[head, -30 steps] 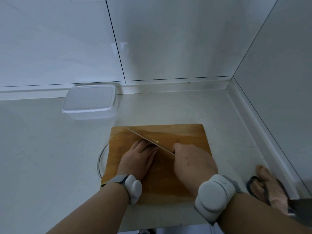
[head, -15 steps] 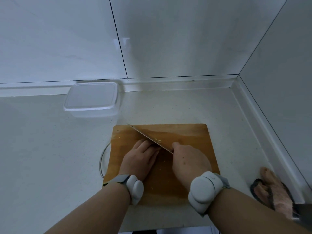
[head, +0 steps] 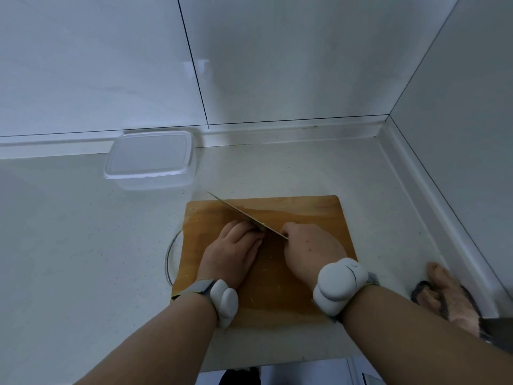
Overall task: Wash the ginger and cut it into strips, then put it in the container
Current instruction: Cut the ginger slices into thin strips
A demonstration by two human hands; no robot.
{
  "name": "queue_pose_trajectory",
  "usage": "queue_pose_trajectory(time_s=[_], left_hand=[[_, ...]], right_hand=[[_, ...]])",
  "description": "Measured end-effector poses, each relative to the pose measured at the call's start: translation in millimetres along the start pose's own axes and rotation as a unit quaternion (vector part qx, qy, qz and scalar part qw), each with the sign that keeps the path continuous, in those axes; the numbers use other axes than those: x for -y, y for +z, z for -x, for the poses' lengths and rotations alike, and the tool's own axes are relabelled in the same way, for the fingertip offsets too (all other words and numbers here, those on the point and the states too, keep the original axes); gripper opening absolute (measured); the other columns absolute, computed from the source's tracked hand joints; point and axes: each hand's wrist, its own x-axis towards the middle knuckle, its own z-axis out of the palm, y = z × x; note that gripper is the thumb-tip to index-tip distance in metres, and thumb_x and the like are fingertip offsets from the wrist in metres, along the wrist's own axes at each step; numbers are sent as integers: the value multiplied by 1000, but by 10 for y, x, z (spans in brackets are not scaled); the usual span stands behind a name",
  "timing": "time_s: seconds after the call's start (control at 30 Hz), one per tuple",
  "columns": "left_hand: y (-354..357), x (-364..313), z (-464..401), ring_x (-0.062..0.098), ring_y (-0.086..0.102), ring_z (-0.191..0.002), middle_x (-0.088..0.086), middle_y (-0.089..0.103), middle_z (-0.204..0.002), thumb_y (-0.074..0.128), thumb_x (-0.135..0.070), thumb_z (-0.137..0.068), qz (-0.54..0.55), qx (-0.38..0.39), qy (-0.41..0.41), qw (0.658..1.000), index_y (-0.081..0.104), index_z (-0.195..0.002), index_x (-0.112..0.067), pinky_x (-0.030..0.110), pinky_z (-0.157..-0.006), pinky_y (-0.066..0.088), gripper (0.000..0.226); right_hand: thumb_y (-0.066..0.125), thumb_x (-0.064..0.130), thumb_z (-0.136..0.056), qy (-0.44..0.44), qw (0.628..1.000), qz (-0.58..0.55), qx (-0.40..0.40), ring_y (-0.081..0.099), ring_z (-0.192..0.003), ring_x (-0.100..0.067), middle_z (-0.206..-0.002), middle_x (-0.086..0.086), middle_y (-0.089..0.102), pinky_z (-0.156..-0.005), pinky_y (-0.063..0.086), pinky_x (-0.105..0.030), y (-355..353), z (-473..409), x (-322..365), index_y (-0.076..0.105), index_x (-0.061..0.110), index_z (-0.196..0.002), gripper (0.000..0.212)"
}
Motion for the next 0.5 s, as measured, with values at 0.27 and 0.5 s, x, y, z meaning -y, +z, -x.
queue_pose_trajectory(time_s=[0.27, 0.5], left_hand=[[-2, -26, -2, 18, 50, -104, 3, 66, -107, 45, -35, -91, -22, -2, -23, 999, 72, -102, -16, 30, -60, 55, 35], [4, -5, 3, 18, 54, -102, 0, 64, -112, 47, -33, -92, -6, 6, -21, 1000, 71, -104, -18, 28, -67, 55, 31]], right_hand=[[46, 16, -100, 5, 1000, 23, -5, 61, -74, -17, -88, -1, 63, -74, 55, -32, -99, 265, 39, 62, 20, -107, 17], [47, 16, -100, 15, 999, 37, 18, 61, -73, -15, -84, 0, 61, -73, 55, -29, -76, 215, 4, 63, 19, -105, 18]])
